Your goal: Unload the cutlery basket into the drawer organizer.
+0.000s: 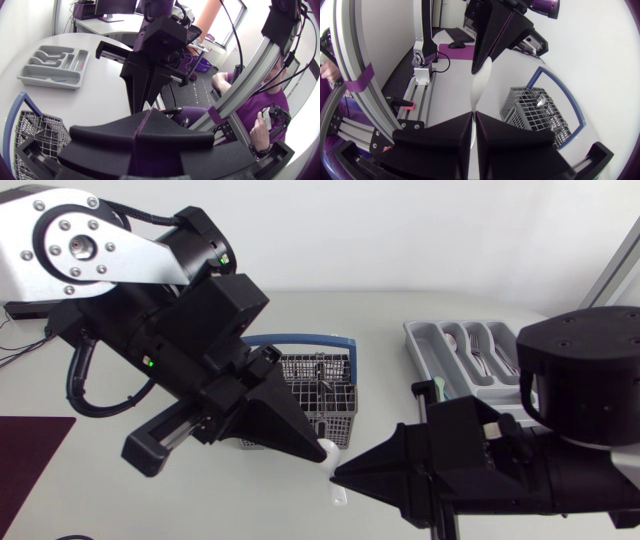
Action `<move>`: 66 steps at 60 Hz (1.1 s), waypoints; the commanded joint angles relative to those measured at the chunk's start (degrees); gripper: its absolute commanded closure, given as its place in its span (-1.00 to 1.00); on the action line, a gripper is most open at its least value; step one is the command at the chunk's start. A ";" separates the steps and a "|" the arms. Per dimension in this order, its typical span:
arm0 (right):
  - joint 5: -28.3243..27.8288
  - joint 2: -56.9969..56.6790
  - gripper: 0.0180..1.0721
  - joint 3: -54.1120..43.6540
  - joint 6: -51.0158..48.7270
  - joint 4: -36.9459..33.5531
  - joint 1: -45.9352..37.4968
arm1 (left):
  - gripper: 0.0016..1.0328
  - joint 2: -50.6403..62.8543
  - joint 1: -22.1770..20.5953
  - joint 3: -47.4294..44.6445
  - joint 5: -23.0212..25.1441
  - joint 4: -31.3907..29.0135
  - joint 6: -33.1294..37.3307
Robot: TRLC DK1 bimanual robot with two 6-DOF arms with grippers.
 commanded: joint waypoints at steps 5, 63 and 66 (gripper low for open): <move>-0.01 -0.33 0.88 -0.32 -0.31 -1.05 0.74 | -0.35 1.06 1.08 3.21 2.01 0.10 -0.41; 0.96 -13.78 0.88 -12.71 -31.95 -12.74 -41.54 | -0.91 -4.04 -5.07 -13.93 -44.40 38.78 -4.90; 0.96 -13.78 0.88 -13.42 -33.88 -12.04 -43.91 | -0.91 -3.16 -6.21 -14.28 -47.04 39.92 -2.08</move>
